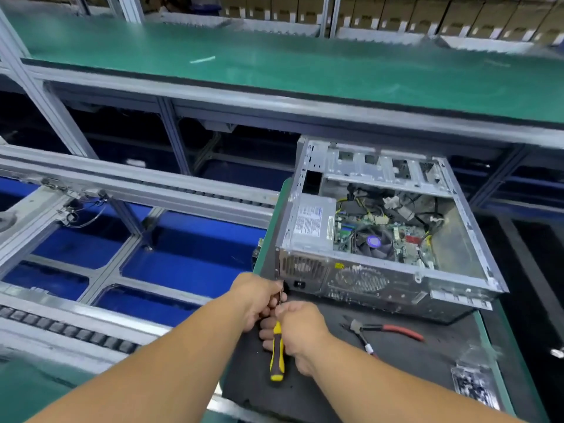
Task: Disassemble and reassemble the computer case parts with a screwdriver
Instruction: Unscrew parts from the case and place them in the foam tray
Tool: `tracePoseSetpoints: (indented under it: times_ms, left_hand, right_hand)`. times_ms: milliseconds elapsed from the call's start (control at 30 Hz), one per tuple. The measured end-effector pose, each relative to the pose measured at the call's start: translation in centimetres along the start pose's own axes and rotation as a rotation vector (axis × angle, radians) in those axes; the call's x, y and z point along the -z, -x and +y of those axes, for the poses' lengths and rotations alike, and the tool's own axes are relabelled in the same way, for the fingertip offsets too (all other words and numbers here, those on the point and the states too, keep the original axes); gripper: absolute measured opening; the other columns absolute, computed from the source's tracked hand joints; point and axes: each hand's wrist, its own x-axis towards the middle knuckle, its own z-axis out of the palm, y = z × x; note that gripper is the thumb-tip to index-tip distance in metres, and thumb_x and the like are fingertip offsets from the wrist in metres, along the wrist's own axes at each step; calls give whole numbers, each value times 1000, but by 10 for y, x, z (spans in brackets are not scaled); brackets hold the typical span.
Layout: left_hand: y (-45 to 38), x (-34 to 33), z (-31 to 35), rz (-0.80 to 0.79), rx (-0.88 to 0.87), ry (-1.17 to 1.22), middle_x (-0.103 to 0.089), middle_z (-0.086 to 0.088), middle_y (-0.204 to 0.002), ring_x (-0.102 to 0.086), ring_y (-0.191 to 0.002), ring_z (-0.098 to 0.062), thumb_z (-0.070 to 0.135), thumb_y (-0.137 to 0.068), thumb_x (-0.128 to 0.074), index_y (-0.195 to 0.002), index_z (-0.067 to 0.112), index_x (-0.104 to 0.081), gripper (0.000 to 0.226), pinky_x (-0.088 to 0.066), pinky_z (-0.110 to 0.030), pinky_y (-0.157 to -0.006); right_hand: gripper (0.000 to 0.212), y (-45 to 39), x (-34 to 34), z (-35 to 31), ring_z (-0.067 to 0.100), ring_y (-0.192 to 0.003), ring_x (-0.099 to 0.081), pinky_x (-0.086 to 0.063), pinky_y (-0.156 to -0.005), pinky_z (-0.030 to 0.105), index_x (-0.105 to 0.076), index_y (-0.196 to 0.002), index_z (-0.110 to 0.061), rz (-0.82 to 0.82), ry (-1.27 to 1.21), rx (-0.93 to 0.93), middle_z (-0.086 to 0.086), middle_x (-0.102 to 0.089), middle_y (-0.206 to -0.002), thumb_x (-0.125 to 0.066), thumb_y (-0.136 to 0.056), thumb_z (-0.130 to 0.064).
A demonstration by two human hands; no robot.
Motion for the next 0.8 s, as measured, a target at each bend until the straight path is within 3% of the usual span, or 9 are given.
tracePoseSetpoints:
  times_ms: [100, 233, 433, 567, 667, 700, 800]
  left_hand:
    - [2, 0, -1, 35, -22, -6, -64, -8, -64, -39, -41, -13, 12, -95, -63, -72, 3, -71, 26, -30, -23, -40]
    - [5, -1, 2, 88, -55, -103, -62, -5, -56, -40, -36, -13, 10, -87, -63, -68, 5, -73, 22, -33, -21, -41]
    - [13, 6, -5, 240, -71, -71, -59, 2, -45, -46, -34, -11, 13, -84, -69, -69, 7, -72, 16, -37, -20, -42]
    - [26, 14, -27, 303, -77, -15, -61, -8, -60, -49, -52, -21, 13, -86, -67, -74, 2, -69, 17, -39, -31, -53]
    - [46, 18, -46, 314, -92, -73, -52, -4, -56, -42, -53, -20, 18, -91, -58, -69, 11, -60, 24, -31, -29, -50]
    - [53, 20, -51, 301, -89, -78, -51, -2, -55, -40, -52, -19, 20, -91, -56, -70, 11, -60, 23, -29, -29, -49]
    - [76, 25, -63, 217, -71, -94, -46, 2, -52, -35, -54, -20, 30, -88, -57, -77, 10, -67, 25, -25, -30, -51]
  right_hand:
    - [36, -2, -2, 3, 14, -46, -30, -30, -48, 25, -54, -77, -17, -39, -97, -33, 2, -40, -56, -31, -99, -1]
    - [39, -2, -4, 2, 13, -52, -22, -22, -49, 25, -54, -74, -16, -83, -206, -61, 2, -33, -58, -30, -101, 1]
    - [24, 1, -8, -4, 15, -47, -44, -38, -44, 23, -63, -89, -9, 36, -227, -106, 6, -53, -55, -50, -109, -14]
    - [18, 1, -14, -9, 18, -50, -52, -47, -51, 28, -52, -91, -6, 87, -356, -156, 11, -55, -52, -49, -109, -9]
    - [31, -1, -18, -9, 23, -55, -59, -49, -56, 29, -52, -102, 9, 72, -333, -156, 37, -68, -83, -40, -112, -17]
    - [35, -2, -19, -7, 22, -58, -63, -50, -58, 30, -54, -103, 7, 74, -312, -154, 31, -72, -88, -36, -113, -21]
    - [36, -2, -20, -6, 18, -59, -67, -50, -52, 27, -56, -98, -6, 84, -311, -166, 10, -75, -70, -32, -114, -26]
